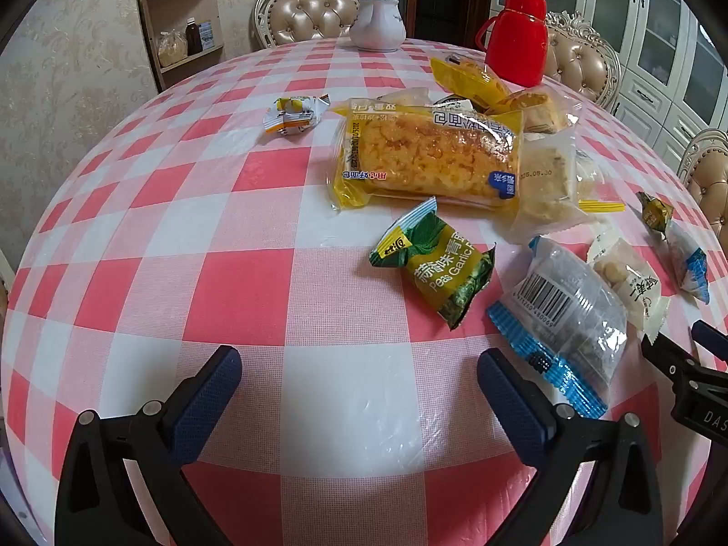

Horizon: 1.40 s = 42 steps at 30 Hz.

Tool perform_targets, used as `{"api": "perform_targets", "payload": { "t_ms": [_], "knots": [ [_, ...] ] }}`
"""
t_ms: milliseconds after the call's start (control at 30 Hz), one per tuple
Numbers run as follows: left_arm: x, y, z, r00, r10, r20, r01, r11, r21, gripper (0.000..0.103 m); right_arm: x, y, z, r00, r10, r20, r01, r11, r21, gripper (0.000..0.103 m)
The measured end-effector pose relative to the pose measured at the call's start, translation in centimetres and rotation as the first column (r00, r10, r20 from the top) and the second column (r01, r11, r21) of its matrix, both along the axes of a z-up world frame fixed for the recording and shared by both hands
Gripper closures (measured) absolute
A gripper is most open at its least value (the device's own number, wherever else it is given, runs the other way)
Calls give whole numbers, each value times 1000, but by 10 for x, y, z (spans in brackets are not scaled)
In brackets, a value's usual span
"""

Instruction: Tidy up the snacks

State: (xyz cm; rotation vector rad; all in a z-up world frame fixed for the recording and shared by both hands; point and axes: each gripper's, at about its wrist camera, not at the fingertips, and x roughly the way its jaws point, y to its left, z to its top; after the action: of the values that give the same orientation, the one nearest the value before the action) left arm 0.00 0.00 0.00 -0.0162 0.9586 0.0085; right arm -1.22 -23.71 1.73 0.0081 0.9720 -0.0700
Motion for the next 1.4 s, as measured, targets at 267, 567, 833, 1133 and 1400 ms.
{"api": "perform_targets", "payload": {
  "t_ms": [267, 567, 833, 1133, 1400],
  "knots": [
    [0, 0, 0, 1000, 0, 0, 0, 1000, 0, 0, 0, 0, 0, 1000, 0, 0, 0, 1000, 0, 0],
    [0, 0, 0, 1000, 0, 0, 0, 1000, 0, 0, 0, 0, 0, 1000, 0, 0, 0, 1000, 0, 0],
    [0, 0, 0, 1000, 0, 0, 0, 1000, 0, 0, 0, 0, 0, 1000, 0, 0, 0, 1000, 0, 0],
    [0, 0, 0, 1000, -1, 0, 1, 1000, 0, 0, 0, 0, 0, 1000, 0, 0, 0, 1000, 2, 0],
    [-7, 3, 2, 994, -102, -33, 101, 995, -23, 0, -21, -3, -1, 994, 106, -22, -106, 994, 8, 0]
  ]
}}
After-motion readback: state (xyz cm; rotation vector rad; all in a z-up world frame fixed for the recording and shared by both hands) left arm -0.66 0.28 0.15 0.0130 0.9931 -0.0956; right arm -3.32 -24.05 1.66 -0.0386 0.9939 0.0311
